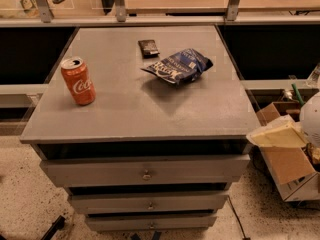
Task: Move brown chip bag near sponge
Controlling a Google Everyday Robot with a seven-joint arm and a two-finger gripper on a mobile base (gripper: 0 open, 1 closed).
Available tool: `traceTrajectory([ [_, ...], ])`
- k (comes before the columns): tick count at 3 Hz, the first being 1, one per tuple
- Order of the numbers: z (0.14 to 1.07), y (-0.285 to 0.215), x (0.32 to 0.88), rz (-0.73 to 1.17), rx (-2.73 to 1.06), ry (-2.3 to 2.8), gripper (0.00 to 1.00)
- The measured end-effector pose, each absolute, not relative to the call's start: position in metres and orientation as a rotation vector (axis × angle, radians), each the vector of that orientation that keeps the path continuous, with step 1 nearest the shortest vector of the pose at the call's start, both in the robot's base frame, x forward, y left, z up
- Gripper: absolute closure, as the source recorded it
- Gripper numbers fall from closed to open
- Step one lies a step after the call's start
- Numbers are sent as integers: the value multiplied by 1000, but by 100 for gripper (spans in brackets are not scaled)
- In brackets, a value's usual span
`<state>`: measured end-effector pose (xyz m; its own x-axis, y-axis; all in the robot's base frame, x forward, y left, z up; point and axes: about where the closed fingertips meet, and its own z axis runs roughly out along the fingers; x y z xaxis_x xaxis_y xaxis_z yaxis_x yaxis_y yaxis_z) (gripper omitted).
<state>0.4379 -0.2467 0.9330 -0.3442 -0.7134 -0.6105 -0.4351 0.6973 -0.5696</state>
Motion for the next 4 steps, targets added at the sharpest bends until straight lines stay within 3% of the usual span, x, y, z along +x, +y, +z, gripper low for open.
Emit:
traceTrajectory([
  [4, 895, -274, 433, -178, -564, 1914, 0],
])
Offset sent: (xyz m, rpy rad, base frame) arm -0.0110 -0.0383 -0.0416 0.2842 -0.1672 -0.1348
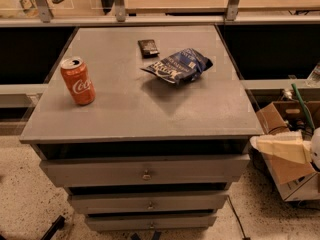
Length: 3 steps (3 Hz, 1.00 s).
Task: Move brown chip bag near sponge
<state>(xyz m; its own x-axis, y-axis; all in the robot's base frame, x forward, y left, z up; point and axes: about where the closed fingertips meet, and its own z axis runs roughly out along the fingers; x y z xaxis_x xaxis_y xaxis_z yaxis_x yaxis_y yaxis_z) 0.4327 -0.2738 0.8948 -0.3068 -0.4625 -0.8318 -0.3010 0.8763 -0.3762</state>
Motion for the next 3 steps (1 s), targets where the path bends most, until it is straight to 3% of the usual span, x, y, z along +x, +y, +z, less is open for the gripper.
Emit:
traceTrajectory([
  [3, 887, -289, 438, -24, -582, 1850, 0],
])
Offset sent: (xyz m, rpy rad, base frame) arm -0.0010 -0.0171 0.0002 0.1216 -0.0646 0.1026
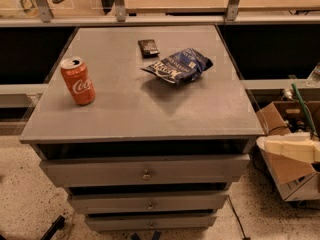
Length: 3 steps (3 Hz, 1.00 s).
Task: Move brown chip bag near sponge
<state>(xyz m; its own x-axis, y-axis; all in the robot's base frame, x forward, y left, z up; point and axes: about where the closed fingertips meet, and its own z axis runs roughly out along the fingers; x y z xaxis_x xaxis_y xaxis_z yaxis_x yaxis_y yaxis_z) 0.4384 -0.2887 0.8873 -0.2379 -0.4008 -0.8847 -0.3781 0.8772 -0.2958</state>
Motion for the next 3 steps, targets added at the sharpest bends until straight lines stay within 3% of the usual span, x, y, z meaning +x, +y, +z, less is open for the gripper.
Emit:
traceTrajectory([
  [3, 852, -315, 496, 14, -687, 1859, 0],
])
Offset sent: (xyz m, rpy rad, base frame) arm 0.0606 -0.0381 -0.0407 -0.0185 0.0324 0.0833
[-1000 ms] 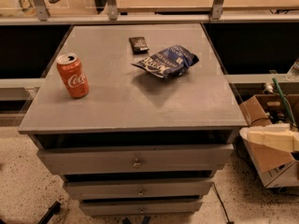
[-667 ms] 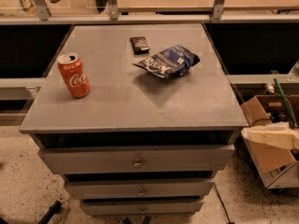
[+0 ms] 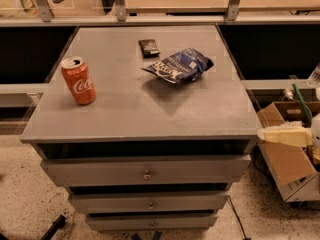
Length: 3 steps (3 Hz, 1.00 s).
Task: Move brown chip bag near sponge
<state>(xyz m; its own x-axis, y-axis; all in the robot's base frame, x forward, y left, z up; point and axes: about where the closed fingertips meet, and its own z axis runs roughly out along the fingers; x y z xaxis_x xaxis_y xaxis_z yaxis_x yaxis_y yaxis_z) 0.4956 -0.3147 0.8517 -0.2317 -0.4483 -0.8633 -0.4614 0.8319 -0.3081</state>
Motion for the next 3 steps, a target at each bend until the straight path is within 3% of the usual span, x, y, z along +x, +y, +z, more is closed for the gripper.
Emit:
traceTrajectory([
  [3, 876, -340, 564, -8, -713, 1787, 0],
])
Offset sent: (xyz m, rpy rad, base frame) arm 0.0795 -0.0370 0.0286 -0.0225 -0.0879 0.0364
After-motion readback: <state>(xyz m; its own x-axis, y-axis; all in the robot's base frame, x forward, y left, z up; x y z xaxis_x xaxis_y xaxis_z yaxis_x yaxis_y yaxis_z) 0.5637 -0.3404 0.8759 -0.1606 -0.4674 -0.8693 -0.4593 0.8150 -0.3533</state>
